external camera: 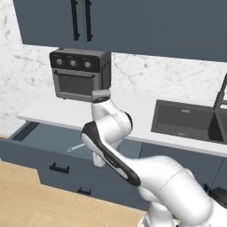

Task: Pick the tongs from the drawer and place it on the counter.

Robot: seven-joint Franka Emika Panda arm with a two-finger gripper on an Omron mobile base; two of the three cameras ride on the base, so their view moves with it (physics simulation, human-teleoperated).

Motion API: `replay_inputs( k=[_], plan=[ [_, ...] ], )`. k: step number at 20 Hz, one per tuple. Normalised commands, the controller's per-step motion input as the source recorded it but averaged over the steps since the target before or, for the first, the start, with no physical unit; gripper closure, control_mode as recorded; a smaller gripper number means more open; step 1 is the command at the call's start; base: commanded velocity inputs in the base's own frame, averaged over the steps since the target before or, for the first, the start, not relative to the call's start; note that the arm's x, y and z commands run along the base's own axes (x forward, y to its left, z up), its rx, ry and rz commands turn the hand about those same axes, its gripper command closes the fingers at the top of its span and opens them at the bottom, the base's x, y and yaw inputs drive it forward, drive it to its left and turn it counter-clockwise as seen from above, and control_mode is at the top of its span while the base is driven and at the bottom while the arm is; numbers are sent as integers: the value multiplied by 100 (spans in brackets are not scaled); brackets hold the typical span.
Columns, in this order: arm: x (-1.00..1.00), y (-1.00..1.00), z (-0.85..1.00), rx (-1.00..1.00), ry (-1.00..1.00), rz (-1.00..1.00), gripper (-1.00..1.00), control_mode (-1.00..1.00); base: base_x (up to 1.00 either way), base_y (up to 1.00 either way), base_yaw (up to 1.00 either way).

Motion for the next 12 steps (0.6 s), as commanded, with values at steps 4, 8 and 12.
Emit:
replay_inputs(
  k=[4, 8, 12],
  plan=[
    [51, 6, -25, 0, 2, 0, -100, -100, 0, 0, 0],
    [35, 5, -39, 0, 0, 0, -100, -100, 0, 0, 0],
    [28, 6, -36, 0, 0, 1, -100, -100, 0, 0, 0]
  ],
)
